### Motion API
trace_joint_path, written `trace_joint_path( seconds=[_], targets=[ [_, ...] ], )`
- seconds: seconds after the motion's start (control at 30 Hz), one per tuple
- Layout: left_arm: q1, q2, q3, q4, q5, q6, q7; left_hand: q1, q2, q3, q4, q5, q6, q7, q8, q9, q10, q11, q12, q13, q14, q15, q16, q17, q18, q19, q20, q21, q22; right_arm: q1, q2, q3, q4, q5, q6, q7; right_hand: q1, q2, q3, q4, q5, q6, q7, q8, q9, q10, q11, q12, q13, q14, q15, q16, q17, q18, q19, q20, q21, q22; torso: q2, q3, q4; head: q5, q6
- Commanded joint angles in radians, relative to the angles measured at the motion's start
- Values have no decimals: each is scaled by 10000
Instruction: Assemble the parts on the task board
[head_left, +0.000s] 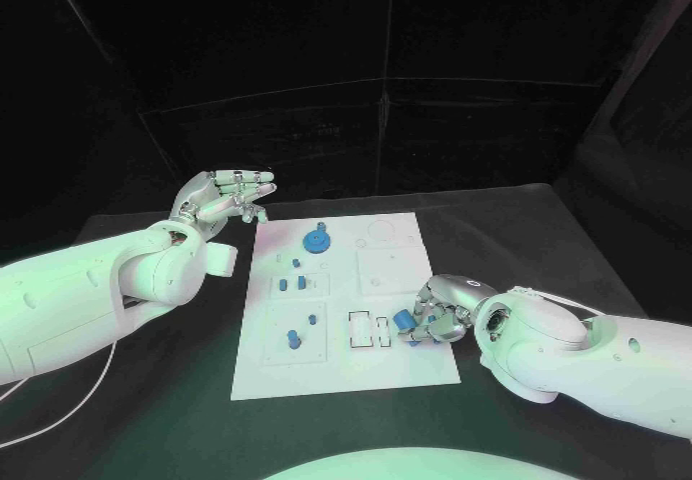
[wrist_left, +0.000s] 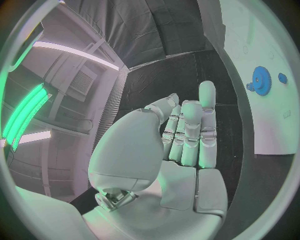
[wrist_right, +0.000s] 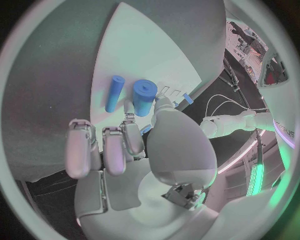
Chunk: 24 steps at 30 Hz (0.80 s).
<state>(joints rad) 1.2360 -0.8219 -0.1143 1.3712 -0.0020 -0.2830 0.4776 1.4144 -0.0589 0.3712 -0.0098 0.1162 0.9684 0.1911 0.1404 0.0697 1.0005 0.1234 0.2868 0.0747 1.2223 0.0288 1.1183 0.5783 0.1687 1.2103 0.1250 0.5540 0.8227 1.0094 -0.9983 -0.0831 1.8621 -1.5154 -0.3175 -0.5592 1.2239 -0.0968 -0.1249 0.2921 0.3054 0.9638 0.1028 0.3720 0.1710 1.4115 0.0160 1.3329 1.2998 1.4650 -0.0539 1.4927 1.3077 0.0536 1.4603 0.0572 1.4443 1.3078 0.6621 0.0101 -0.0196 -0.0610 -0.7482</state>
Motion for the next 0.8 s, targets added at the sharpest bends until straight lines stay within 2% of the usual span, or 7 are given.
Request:
trace_joint_path(
  seconds=[0.03, 0.1, 0.37, 0.53, 0.63, 0.8],
  targets=[
    [11, 9, 7, 17, 20, 118, 25, -17, -71, -4, -18, 5, -21, 52, 48, -13, -44, 5, 44, -14, -24, 29, 46, -13, 130, -70, 16, -19, -14, -39, 100, -18, -111, -151, 162, -31, -79, 89, -77, -3, 84, 22, -77, 63, -5, 51, -3, 39, 2, 750, -12, 20, 887, -50, 239, -34, 60, 420, 7, -2, 12, -12, -24],
    [11, 8, 7, 18, 20, 124, 23, -17, -71, -4, -18, 5, -21, 52, 48, -13, -44, 5, 44, -14, -24, 29, 46, -13, 130, -70, 16, -19, -14, -66, 155, -17, -179, -148, 180, -34, -72, 142, -131, -9, 360, 21, -86, 109, 24, 45, -12, 32, 19, 746, -18, 16, 879, -49, 234, -39, 60, 421, -1, -11, 12, -5, -21],
    [9, -15, 7, 26, 20, 133, 18, -28, -70, -6, -12, 4, -31, 58, 46, -15, -52, 10, 49, -15, -25, 33, 49, -15, 129, -71, 18, -20, -15, -116, 243, -16, -255, -238, 64, -72, 91, 279, -175, -41, 684, 86, -123, 231, 94, 54, -43, 32, 66, 744, -40, 15, 882, -51, 234, -55, 67, 437, -14, -8, -6, 70, -73],
    [7, -26, 7, 30, 20, 139, 20, -28, -70, -6, -12, 4, -31, 58, 46, -15, -52, 10, 49, -15, -25, 33, 49, -15, 129, -71, 18, -20, -15, -125, 183, -15, -77, -256, -279, -101, 249, 470, -206, -31, 1186, 216, -182, 354, 172, 137, -97, 97, 179, 750, -82, 31, 923, -64, 262, -90, 105, 505, -15, -6, -3, 107, -84],
    [3, -29, 7, 25, 20, 143, 19, -28, -70, -6, -12, 4, -31, 58, 46, -15, -52, 10, 49, -15, -25, 33, 49, -15, 129, -71, 18, -20, -15, -126, 98, -12, 127, -165, -560, -116, 260, 541, -227, -30, 1261, 306, -216, 395, 211, 191, -126, 142, 243, 759, -103, 52, 971, -73, 281, -107, 129, 547, -20, 6, 0, 119, -87],
    [-3, -27, 6, 22, 20, 150, 16, -46, -64, -8, 0, 4, -40, 64, 46, -16, -63, 15, 57, -15, -26, 38, 52, -20, 128, -72, 22, -21, -16, -124, -41, -8, 451, -19, -1107, -98, 302, 625, -251, -35, 1337, 414, -261, 436, 264, 248, -166, 181, 305, 770, -136, 77, 1026, -85, 307, -136, 162, 605, -17, -11, 12, 116, -48]
  ],
)
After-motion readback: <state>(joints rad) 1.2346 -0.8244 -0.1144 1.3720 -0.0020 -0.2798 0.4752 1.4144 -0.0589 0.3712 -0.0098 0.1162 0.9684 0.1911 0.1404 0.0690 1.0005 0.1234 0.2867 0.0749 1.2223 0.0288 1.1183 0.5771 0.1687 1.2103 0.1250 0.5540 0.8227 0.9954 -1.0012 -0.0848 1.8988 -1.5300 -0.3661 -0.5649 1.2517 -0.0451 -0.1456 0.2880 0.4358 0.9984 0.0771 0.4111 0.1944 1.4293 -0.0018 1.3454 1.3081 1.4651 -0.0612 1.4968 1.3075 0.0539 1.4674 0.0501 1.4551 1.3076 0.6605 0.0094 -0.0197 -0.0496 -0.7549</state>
